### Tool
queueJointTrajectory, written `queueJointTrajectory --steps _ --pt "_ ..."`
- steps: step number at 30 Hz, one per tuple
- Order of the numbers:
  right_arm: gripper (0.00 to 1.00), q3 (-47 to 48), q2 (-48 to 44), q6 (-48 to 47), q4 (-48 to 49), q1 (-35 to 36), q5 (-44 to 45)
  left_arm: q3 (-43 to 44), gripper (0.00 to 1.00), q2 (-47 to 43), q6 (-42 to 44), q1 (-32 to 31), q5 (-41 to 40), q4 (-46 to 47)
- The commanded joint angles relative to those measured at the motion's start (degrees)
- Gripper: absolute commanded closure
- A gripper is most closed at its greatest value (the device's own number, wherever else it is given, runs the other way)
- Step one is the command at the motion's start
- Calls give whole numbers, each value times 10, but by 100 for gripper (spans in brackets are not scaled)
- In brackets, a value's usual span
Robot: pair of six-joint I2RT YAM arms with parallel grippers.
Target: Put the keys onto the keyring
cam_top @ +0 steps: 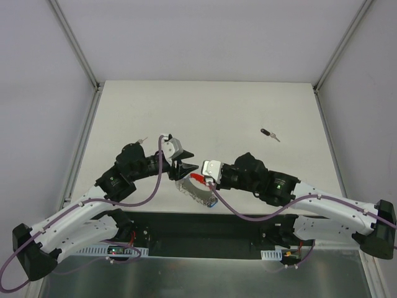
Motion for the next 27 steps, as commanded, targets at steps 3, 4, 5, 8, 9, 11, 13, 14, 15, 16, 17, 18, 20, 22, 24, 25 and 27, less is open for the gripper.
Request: queueJointTrajectory --steps 3,4,5,8,9,11,13,14,15,16,17,18,20,22,24,25,27 --pt "99 38 14 -6 -21 5 6 27 54 38 13 6 -56 -56" --pt "99 43 23 -2 -35 4 10 23 53 37 7 6 -77 -56" --pt "99 54 32 15 -43 4 12 15 52 33 -9 6 -101 -56" --pt "83 68 76 69 -46 -14 -11 -6 47 13 -38 10 -213 -61" --pt "78 70 101 83 -45 -26 -25 -10 46 3 -57 14 -240 -66" --pt "68 76 128 117 -44 -61 -57 -21 40 -3 -90 31 -282 -88" --pt "60 82 166 152 -42 -87 -82 -27 34 2 -131 42 -294 -115" --pt "59 88 179 161 -43 -93 -86 -36 32 2 -141 51 -295 -120" --pt "58 99 196 177 -46 -94 -88 -42 30 9 -152 54 -295 -123" --pt "57 108 225 182 -57 -93 -97 -47 29 11 -162 56 -298 -126" --pt "57 115 242 191 -62 -94 -99 -55 28 15 -180 58 -300 -130" --pt "57 121 257 205 -65 -94 -101 -58 27 23 -186 61 -299 -132" --pt "55 135 297 214 -71 -93 -98 -65 27 31 -200 63 -300 -135" --pt "52 142 320 217 -78 -89 -79 -70 26 38 -209 67 -302 -135" --pt "49 146 342 217 -81 -85 -67 -80 25 46 -222 74 -297 -133" --pt "42 149 348 215 -89 -80 -54 -81 25 52 -229 78 -288 -133" --pt "36 158 370 212 -101 -76 -43 -85 24 73 -237 85 -257 -133"
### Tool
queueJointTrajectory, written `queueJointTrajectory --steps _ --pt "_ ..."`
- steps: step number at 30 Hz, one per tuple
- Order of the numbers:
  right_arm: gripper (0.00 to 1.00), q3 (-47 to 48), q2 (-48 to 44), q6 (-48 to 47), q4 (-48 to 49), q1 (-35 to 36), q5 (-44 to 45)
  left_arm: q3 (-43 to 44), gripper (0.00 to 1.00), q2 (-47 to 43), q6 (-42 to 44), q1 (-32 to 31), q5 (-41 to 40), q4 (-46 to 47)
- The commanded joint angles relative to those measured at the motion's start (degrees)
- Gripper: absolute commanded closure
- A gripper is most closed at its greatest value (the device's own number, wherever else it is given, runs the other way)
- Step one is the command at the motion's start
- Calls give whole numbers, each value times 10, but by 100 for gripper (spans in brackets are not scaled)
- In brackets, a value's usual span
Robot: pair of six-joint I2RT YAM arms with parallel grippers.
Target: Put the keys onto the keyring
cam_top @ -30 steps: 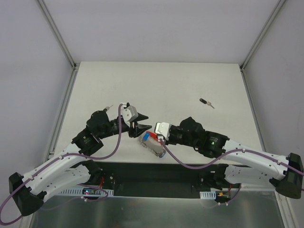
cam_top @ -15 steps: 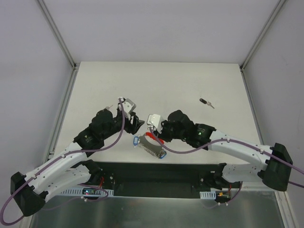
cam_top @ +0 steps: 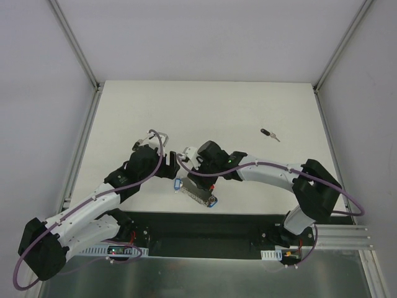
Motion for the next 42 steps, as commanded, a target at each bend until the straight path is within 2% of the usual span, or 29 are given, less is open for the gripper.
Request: queueJointTrajectory --steps 1,8,13,18,22,28,32,36,38,42 --pt "35 36 31 14 -40 13 31 -8 24 31 -50 19 34 1" --pt "33 13 48 25 -44 3 69 -4 24 106 -84 27 104 1" --pt "32 -4 42 50 -42 -49 131 17 23 171 -82 28 160 3" --pt "32 -17 -4 60 -23 -85 144 57 23 252 -86 28 228 5" --pt "32 -36 -42 65 -9 -85 150 83 26 291 -107 23 279 6" --pt "32 -73 -106 80 21 -94 180 150 27 311 -134 -52 317 10" --pt "32 -91 -137 88 40 -98 179 183 28 322 -158 -77 339 34" --pt "33 -102 -157 92 45 -99 159 167 29 294 -168 -76 290 54" --pt "34 -106 -163 86 46 -97 138 142 29 258 -170 -69 234 54" --pt "36 -98 -147 78 50 -84 51 79 31 175 -176 -35 154 54"
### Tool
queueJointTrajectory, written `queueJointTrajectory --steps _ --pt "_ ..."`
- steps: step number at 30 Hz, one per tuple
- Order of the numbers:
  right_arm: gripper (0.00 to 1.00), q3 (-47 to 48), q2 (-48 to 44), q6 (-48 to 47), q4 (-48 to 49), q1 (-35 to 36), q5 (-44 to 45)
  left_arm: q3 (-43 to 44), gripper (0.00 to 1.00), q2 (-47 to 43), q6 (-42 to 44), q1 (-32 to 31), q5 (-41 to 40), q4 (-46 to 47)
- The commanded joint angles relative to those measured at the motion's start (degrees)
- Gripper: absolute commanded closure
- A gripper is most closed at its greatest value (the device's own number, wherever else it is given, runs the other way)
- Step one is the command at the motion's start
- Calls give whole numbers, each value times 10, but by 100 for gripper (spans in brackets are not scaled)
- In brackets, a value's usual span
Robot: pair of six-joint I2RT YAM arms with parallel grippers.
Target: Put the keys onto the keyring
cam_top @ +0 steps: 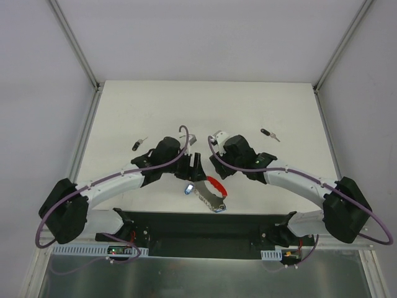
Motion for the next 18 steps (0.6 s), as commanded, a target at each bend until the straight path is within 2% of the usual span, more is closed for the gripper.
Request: queueJointTrajectory --steps 1,5,7,12,18 --pt "36 24 7 -9 14 18 -91 -72 32 -106 -21 41 -108 6" --pt "38 77 63 -45 -14 75 -104 -122 35 -200 -17 90 -129 -9" --pt "39 102 105 -46 -28 98 -106 -141 35 -232 -9 97 -168 -33" --pt "39 176 179 -92 -52 138 -103 -167 35 -335 -1 99 -248 -68" --pt "39 228 242 -112 -81 151 -107 -218 34 -454 -17 99 -339 -89"
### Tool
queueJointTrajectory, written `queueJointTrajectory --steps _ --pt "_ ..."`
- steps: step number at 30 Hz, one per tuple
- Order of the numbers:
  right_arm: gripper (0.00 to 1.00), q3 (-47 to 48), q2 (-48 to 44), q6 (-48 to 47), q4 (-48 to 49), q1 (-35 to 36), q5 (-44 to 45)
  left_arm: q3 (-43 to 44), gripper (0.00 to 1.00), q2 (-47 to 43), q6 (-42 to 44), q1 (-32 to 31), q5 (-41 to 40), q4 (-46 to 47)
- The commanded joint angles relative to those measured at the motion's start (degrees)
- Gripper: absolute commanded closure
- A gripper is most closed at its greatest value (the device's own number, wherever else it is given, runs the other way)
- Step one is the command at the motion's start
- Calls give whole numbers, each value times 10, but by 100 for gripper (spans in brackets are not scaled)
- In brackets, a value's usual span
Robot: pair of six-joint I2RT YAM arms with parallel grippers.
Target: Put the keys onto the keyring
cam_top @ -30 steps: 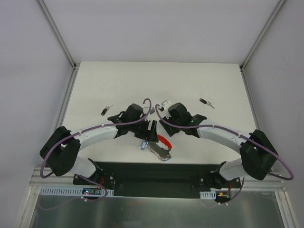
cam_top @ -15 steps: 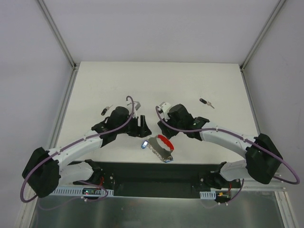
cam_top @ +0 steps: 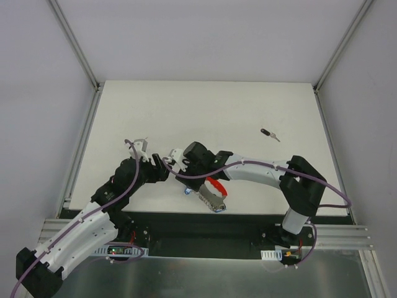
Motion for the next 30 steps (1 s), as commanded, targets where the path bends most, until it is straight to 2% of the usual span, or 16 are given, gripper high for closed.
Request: queueJointTrajectory --steps 1,6,15,19,20,23,25,26,30 --pt "39 60 37 -29 -45 12 0 -36 34 -66 -8 5 -91 -26" --pt "40 69 71 -46 -62 24 -4 -53 34 -119 -8 5 -106 -32" --pt "51 79 99 -94 -77 24 -5 -53 33 -115 3 5 -88 -32" --pt "68 67 94 -108 -71 24 1 -51 33 -102 6 5 -78 -31" --pt "76 62 86 -109 -62 25 2 -50 33 -98 7 5 -76 -32" --pt "91 46 57 -116 -48 25 -1 -46 32 -92 9 5 -67 -30" --pt "94 35 41 -120 -42 24 -5 -43 32 -89 17 5 -58 -28" --pt "98 31 18 -120 -33 21 -8 -41 32 -88 21 5 -46 -22" --pt "99 2 -44 -115 -7 -1 -61 -38 31 -87 52 5 -12 0"
